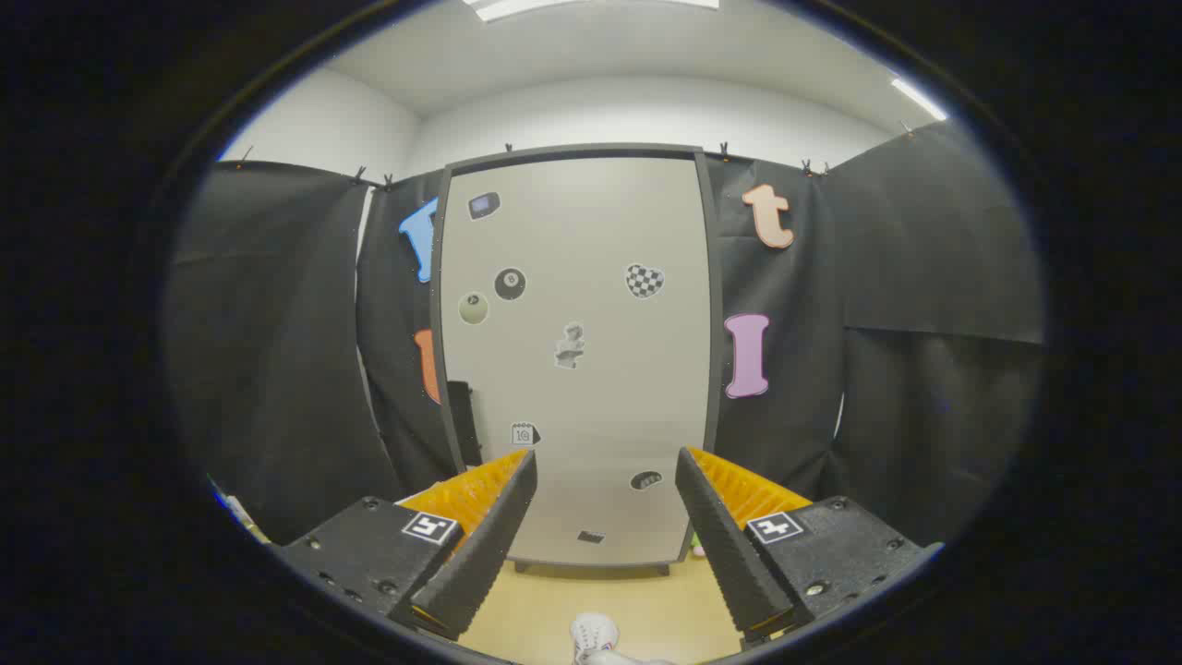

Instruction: Open the shoe cabinet door, grab the shoes and put them into the shoe cabinet, then close the shoe cabinet door.

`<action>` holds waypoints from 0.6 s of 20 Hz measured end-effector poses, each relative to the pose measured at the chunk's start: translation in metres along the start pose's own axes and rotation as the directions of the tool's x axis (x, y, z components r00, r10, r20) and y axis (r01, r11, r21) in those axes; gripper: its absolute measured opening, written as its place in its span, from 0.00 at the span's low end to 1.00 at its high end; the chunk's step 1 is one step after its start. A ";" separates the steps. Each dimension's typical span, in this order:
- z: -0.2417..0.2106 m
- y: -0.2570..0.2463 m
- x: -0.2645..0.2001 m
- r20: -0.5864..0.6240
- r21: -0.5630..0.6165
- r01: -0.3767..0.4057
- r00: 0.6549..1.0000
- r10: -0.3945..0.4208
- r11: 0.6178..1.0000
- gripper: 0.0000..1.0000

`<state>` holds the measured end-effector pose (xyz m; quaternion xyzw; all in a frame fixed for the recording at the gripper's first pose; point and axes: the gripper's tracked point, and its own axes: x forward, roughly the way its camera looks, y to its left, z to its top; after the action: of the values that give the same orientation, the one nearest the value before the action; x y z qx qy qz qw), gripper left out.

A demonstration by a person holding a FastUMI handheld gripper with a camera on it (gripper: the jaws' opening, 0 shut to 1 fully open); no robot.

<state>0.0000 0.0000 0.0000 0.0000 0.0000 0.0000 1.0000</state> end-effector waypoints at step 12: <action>-0.002 0.004 0.004 0.000 -0.003 0.010 1.000 -0.010 1.000 0.99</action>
<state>0.0039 0.0044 -0.0017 -0.0015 -0.0001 -0.0052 1.0000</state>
